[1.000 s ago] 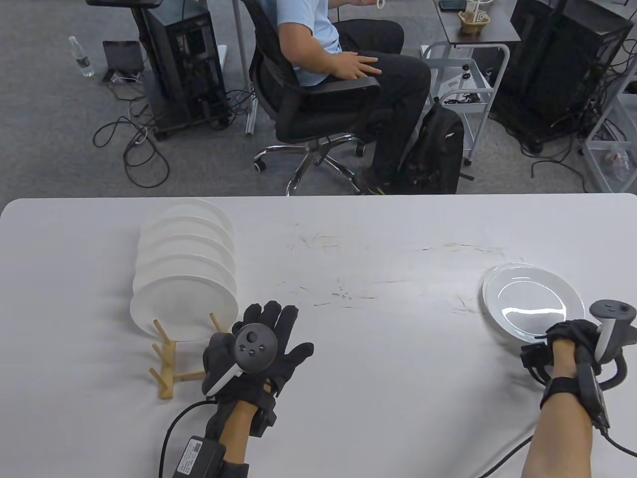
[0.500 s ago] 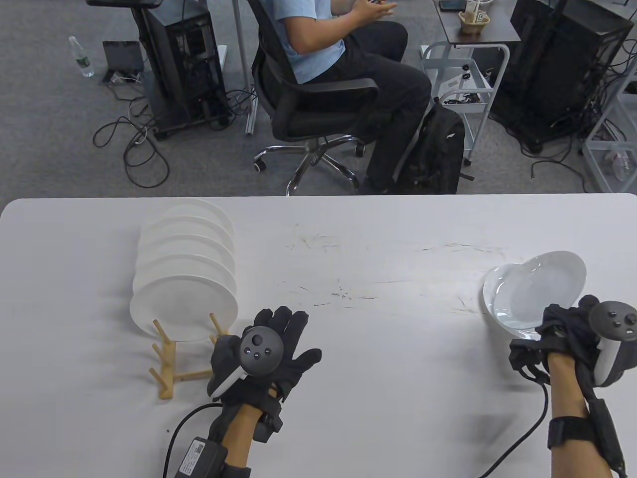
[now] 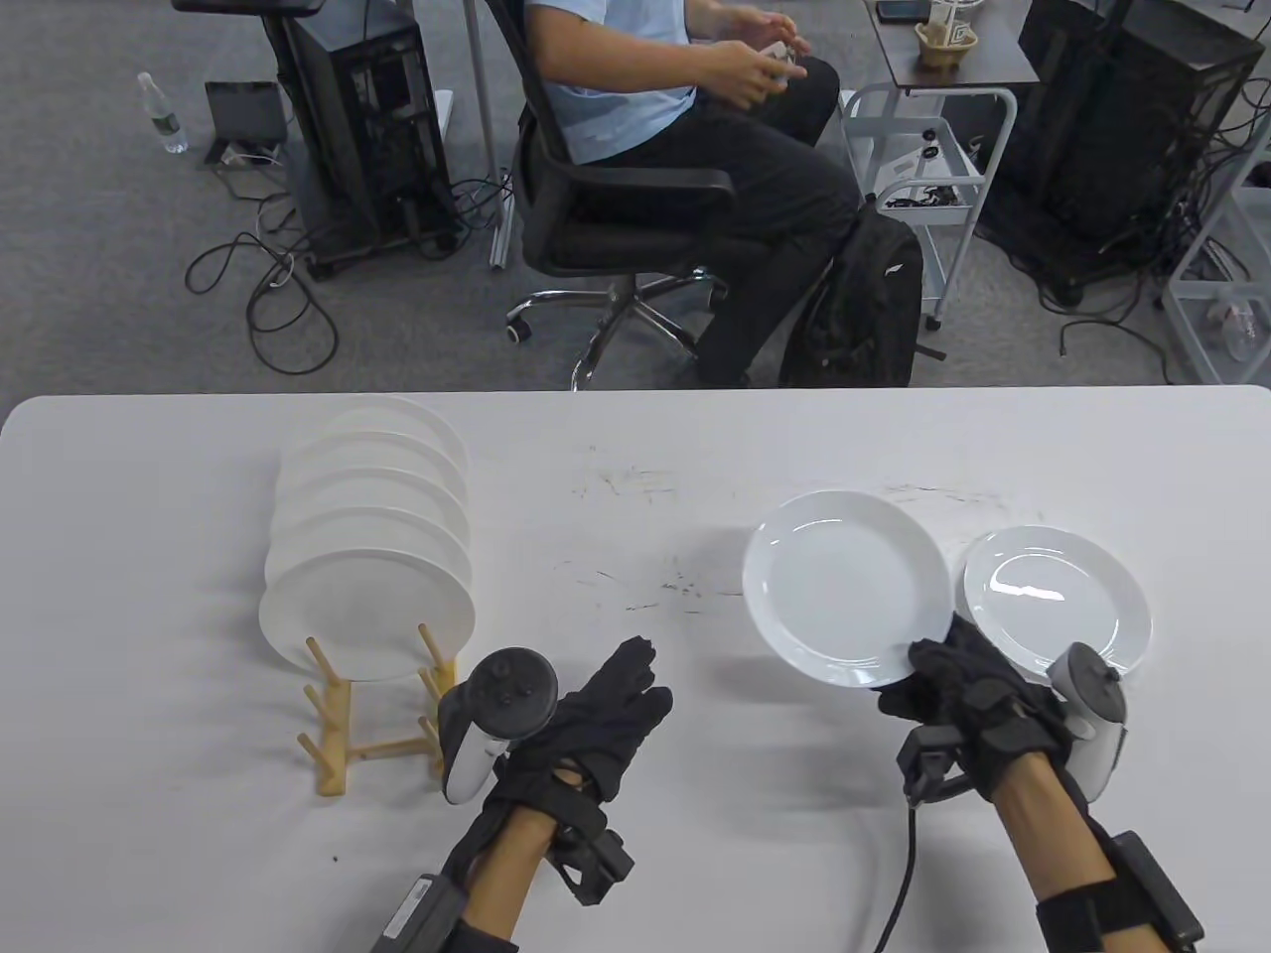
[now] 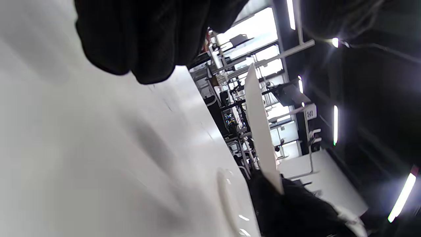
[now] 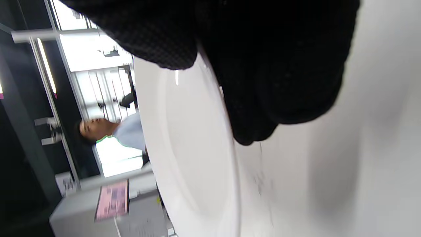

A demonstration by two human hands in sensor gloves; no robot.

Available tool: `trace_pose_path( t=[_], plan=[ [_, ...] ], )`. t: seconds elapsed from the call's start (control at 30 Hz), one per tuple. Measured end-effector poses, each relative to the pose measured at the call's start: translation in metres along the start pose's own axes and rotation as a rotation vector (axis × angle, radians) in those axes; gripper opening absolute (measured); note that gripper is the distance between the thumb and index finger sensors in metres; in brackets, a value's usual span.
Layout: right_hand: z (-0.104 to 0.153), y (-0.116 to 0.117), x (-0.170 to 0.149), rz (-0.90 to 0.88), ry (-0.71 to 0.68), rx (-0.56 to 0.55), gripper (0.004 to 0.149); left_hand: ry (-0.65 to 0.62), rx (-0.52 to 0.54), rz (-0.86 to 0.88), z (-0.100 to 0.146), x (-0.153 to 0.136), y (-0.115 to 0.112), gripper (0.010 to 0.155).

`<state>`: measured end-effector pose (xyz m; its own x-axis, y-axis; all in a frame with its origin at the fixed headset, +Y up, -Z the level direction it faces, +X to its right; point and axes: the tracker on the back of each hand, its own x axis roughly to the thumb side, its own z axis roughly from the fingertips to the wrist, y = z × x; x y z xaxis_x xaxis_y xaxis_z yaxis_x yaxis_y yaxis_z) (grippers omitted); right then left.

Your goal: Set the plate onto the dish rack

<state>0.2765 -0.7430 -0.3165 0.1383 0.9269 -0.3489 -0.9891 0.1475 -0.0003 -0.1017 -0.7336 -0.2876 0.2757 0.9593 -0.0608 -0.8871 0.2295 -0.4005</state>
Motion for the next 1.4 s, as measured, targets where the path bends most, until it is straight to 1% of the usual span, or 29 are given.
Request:
trace_pose_path(
  t=[0.07,0.1,0.13,0.17,0.2,0.23,0.27,0.33,0.37,0.4,0.47,0.53,0.57,0.6,0.67,0.73,0.8,0.83,0.9,1.03,1.23,1.3,1.33,1.37,1.4],
  plan=[
    [0.002,0.021,-0.003,0.061,-0.002,0.052,0.059,0.024,-0.057,0.211,-0.002,-0.007,-0.007,0.1],
    [0.003,0.032,-0.004,0.087,-0.018,0.097,0.058,0.028,-0.088,0.325,-0.003,-0.01,-0.009,0.1],
    [0.005,0.042,-0.003,0.116,-0.028,0.15,0.058,0.021,-0.128,0.42,-0.004,-0.011,-0.01,0.099],
    [0.007,0.048,-0.003,0.143,-0.038,0.179,0.058,0.017,-0.146,0.451,-0.004,-0.011,-0.01,0.093],
    [0.01,0.054,0.0,0.193,-0.064,0.209,0.058,0.02,-0.152,0.46,-0.003,-0.012,-0.007,0.083],
    [0.012,0.056,0.002,0.235,-0.087,0.202,0.059,0.029,-0.112,0.447,0.0,-0.012,-0.004,0.071],
    [0.013,0.057,0.005,0.251,-0.119,0.187,0.058,0.036,-0.035,0.427,0.001,-0.012,0.0,0.06],
    [0.016,0.058,0.013,0.289,-0.157,0.19,0.056,0.056,0.059,0.382,0.007,-0.004,0.008,0.054],
    [0.019,0.056,0.019,0.33,-0.191,0.167,0.06,0.033,0.147,0.339,0.011,0.005,0.015,0.052],
    [0.021,0.053,0.023,0.366,-0.222,0.132,0.061,0.009,0.211,0.265,0.014,0.015,0.023,0.051],
    [0.025,0.043,0.035,0.562,-0.295,0.034,0.063,-0.103,0.343,-0.007,0.027,0.046,0.048,0.05],
    [0.026,0.033,0.04,0.716,-0.313,-0.041,0.065,-0.175,0.47,-0.185,0.042,0.072,0.069,0.048],
    [0.026,0.027,0.042,0.777,-0.327,-0.083,0.067,-0.23,0.544,-0.294,0.05,0.088,0.084,0.048],
    [0.025,0.023,0.043,0.812,-0.329,-0.1,0.069,-0.262,0.572,-0.379,0.057,0.1,0.093,0.047],
    [0.022,0.011,0.046,0.907,-0.304,-0.153,0.071,-0.284,0.637,-0.656,0.072,0.124,0.119,0.046],
    [0.02,0.001,0.047,0.956,-0.279,-0.193,0.073,-0.247,0.656,-0.86,0.081,0.136,0.139,0.046],
    [0.019,-0.006,0.047,0.948,-0.26,-0.217,0.074,-0.186,0.672,-0.996,0.087,0.138,0.156,0.046],
    [0.018,-0.01,0.048,0.926,-0.248,-0.219,0.074,-0.149,0.667,-1.057,0.09,0.135,0.165,0.046],
    [0.018,-0.014,0.049,0.9,-0.235,-0.221,0.074,-0.087,0.658,-1.125,0.092,0.128,0.176,0.046],
    [0.017,-0.019,0.049,0.876,-0.222,-0.228,0.074,0.023,0.594,-1.203,0.088,0.106,0.186,0.046],
    [0.017,-0.019,0.048,0.883,-0.212,-0.228,0.074,0.162,0.499,-1.249,0.065,0.068,0.19,0.045],
    [0.017,-0.019,0.047,0.889,-0.211,-0.229,0.074,0.188,0.479,-1.252,0.058,0.061,0.192,0.045],
    [0.017,-0.019,0.047,0.89,-0.21,-0.227,0.074,0.196,0.473,-1.257,0.056,0.058,0.192,0.045],
    [0.017,-0.019,0.047,0.89,-0.208,-0.226,0.074,0.207,0.49,-1.267,0.054,0.057,0.193,0.045],
    [0.017,-0.019,0.047,0.889,-0.208,-0.227,0.074,0.189,0.504,-1.268,0.053,0.057,0.194,0.045]
  ],
)
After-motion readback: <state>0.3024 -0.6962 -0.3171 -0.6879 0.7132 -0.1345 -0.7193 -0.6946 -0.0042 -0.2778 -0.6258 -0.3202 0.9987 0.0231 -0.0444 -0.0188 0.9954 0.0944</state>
